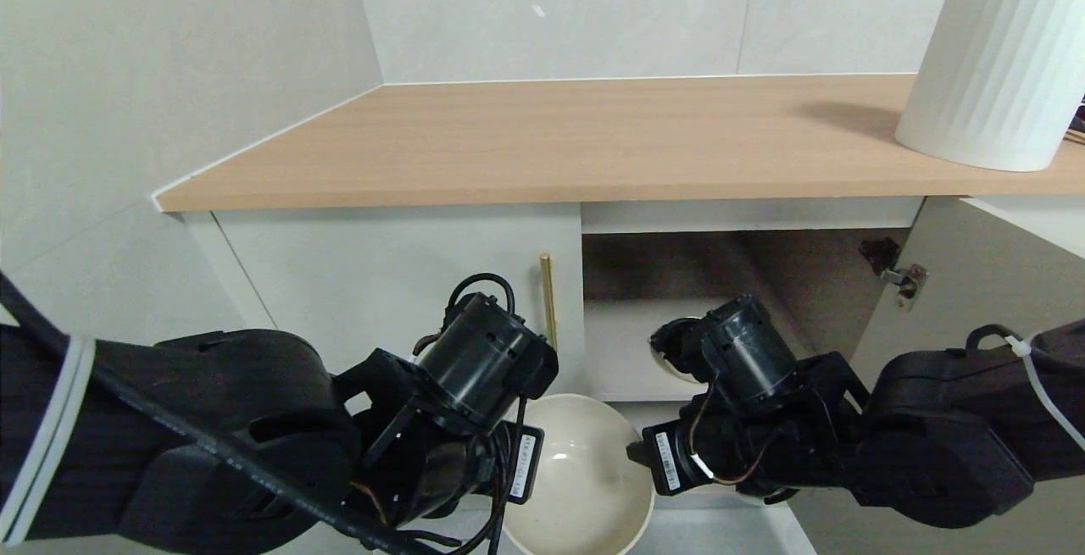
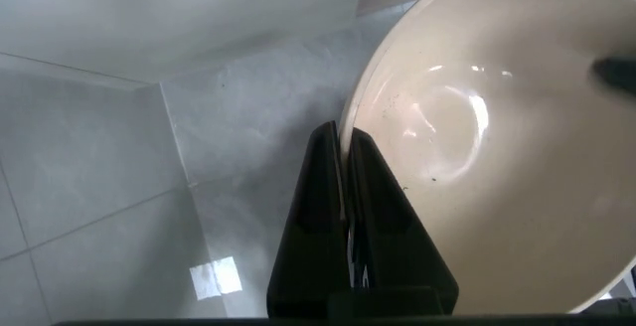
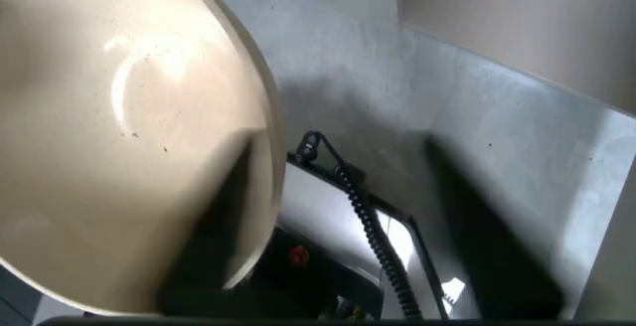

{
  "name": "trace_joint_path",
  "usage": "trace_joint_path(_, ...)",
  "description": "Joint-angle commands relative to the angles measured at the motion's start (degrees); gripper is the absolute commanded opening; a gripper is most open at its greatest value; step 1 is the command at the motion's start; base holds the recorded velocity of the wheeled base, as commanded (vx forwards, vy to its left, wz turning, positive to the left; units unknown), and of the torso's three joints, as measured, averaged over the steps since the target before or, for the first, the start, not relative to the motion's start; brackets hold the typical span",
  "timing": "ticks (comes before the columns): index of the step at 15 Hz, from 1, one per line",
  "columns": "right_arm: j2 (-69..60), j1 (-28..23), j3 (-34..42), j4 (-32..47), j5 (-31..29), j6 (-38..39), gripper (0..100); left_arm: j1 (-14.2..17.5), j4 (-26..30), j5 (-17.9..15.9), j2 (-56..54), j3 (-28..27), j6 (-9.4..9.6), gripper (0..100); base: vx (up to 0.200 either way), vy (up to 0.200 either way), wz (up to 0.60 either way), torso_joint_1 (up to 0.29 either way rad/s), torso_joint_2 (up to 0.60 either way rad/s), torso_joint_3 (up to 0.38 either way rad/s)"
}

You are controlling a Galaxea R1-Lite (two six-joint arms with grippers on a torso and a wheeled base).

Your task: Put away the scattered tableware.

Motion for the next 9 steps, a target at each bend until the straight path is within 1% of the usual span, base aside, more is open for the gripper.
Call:
trace_joint_path(1, 0.3, 0.0, 0.1, 0.2, -0.1, 0.0, 0, -0.1, 0.2, 0.1, -0.1, 0.0, -0.01, 0, 0.0, 0.0, 0.0, 0.0, 0.0, 0.0)
trace_joint_path(9, 0.6, 0.0, 0.1, 0.2, -0.2, 0.0, 0, -0.1, 0.2, 0.1, -0.1, 0.0, -0.1, 0, 0.0, 0.0, 0.0, 0.0, 0.0, 0.0)
